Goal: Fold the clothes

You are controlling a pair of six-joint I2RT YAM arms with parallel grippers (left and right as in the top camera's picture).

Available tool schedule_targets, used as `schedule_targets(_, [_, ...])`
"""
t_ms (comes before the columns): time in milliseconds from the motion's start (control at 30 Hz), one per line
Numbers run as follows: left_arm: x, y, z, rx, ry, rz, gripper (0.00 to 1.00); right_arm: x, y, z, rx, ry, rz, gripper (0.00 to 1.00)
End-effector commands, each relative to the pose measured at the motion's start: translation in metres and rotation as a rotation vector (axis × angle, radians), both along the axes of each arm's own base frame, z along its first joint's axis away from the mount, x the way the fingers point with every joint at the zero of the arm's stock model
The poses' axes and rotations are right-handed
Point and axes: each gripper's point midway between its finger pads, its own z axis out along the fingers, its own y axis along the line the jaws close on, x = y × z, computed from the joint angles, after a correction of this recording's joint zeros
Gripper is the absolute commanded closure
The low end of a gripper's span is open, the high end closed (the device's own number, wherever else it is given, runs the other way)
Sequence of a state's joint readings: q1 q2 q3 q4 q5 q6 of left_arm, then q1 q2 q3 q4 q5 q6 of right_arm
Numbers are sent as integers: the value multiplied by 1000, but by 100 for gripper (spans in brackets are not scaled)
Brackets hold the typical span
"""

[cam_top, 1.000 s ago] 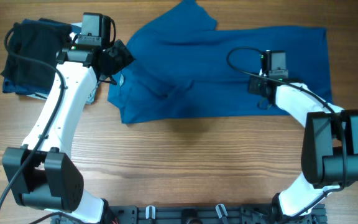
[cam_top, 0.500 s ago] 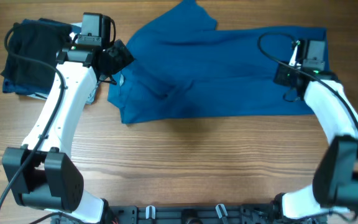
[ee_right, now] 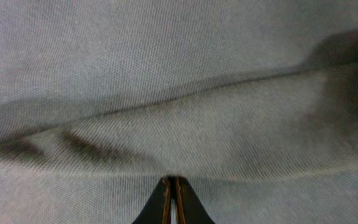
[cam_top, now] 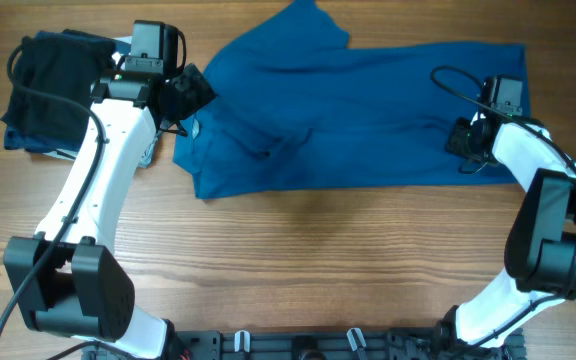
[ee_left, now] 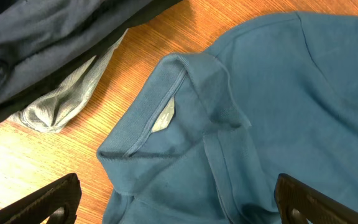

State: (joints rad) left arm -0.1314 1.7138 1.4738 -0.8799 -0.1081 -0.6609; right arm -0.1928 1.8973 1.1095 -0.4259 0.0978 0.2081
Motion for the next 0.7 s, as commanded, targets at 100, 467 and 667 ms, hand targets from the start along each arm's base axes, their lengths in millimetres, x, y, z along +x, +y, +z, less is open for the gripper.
schedule_targets(100, [2, 4, 9, 6, -25, 16, 0, 10, -9, -18, -35, -20, -16, 96])
schedule_targets(467, [2, 4, 9, 6, -25, 16, 0, 61, -55, 24, -202, -265, -59, 72])
schedule_targets(667, [2, 4, 9, 6, -25, 16, 0, 1, -77, 40, -100, -100, -207, 69])
